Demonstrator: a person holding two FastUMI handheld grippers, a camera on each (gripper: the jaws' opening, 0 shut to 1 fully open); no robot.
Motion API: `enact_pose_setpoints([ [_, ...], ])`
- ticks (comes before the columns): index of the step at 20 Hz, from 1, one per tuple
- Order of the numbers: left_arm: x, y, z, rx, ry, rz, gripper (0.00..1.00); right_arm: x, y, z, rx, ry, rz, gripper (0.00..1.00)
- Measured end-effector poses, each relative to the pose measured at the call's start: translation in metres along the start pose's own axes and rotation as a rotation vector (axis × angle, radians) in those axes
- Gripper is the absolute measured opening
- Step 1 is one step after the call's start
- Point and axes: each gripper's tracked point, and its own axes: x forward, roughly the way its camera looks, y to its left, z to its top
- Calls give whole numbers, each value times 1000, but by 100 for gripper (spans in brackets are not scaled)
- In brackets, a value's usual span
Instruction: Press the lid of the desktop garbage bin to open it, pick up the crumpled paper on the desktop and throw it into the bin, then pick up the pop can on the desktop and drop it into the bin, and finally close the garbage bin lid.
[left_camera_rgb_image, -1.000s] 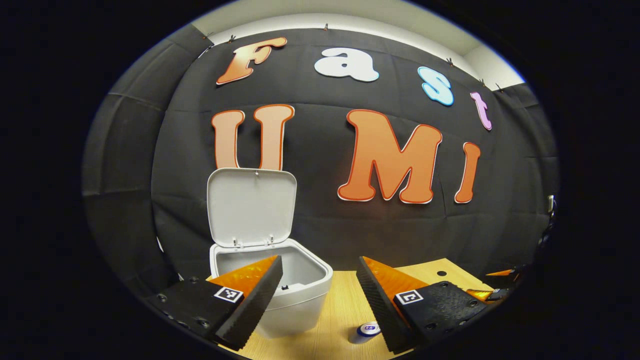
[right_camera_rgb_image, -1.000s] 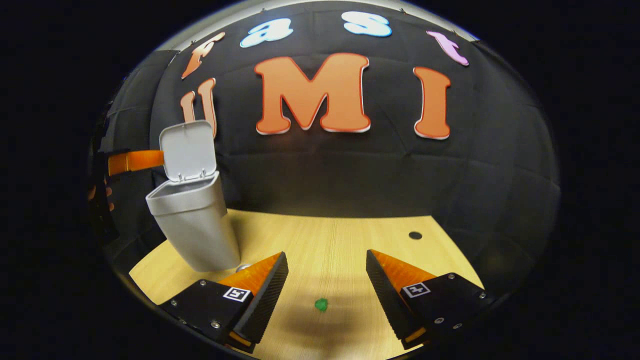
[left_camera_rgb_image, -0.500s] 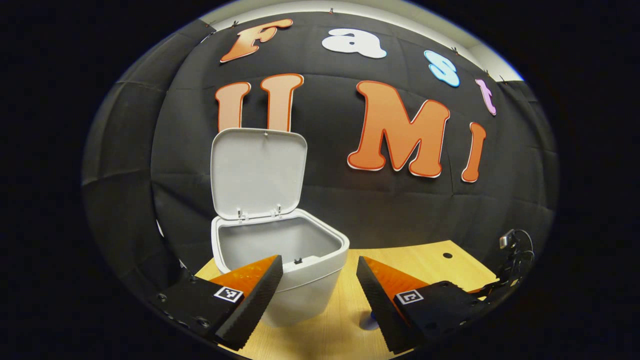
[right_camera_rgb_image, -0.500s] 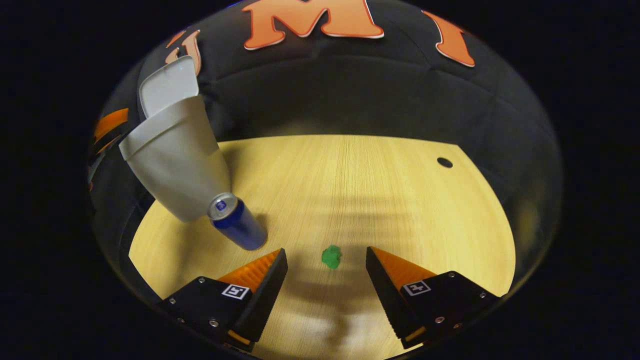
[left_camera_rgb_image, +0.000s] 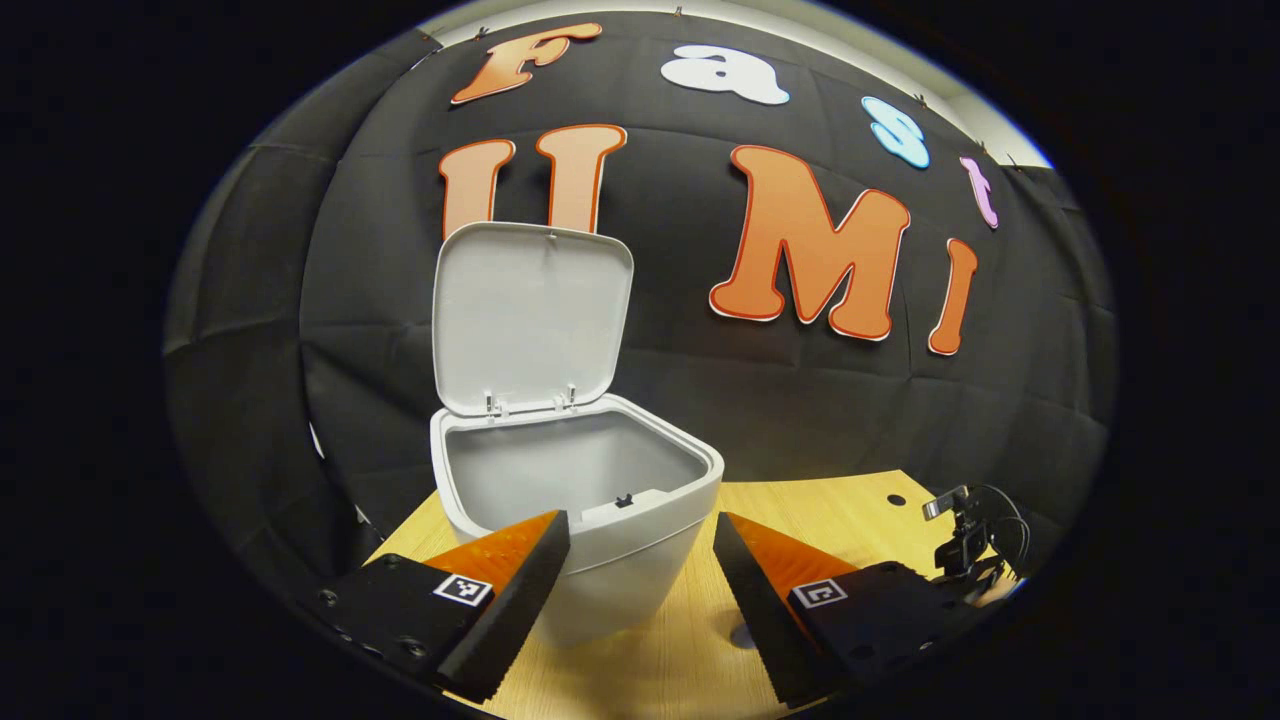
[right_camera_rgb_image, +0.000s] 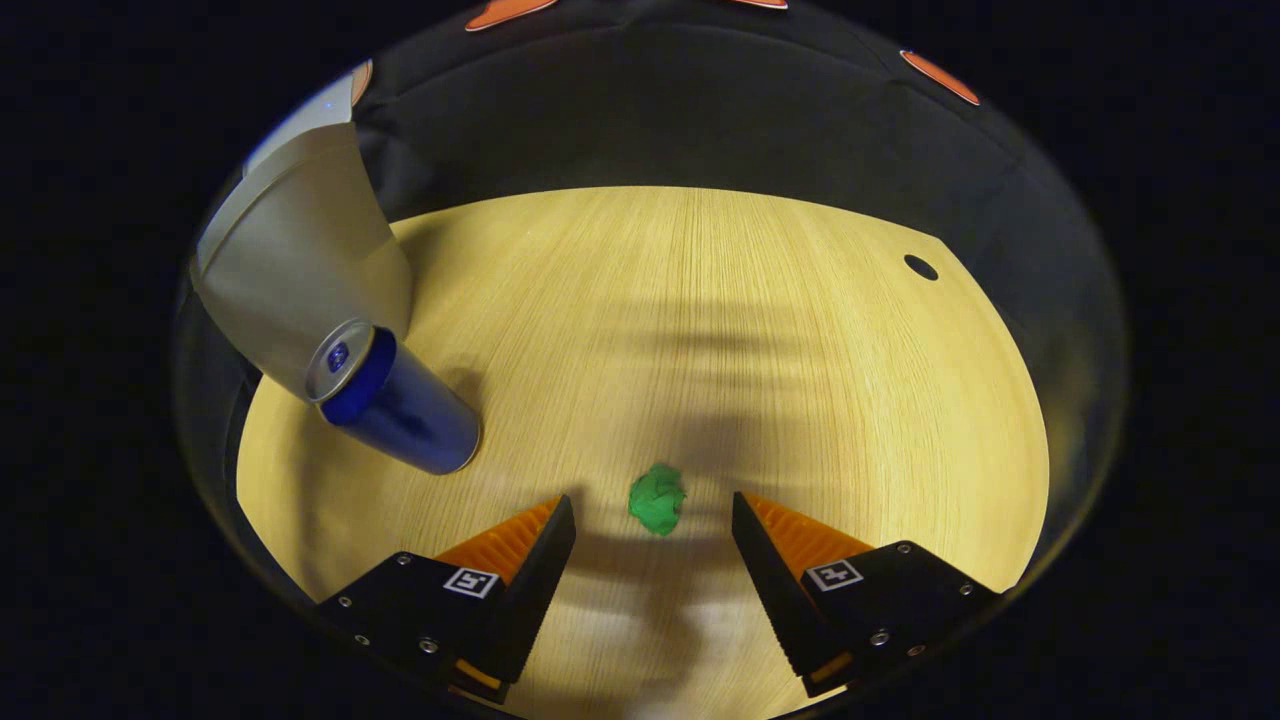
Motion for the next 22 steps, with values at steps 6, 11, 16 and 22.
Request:
enact_pose_setpoints([
  [6,0,-7,-1,-11,7,-26,95,7,-6,4,34,31,-21,62],
  [11,-2,-6,3,-13,-5,-28,94,16,0,2,20,54,-7,25],
  [16,-7,-4,6,-11,-13,-19,94,15,4,10,28,38,28,13],
  [22,-13,-5,11,-11,-26,-14,95,0,10,57,40,-98,61,10],
])
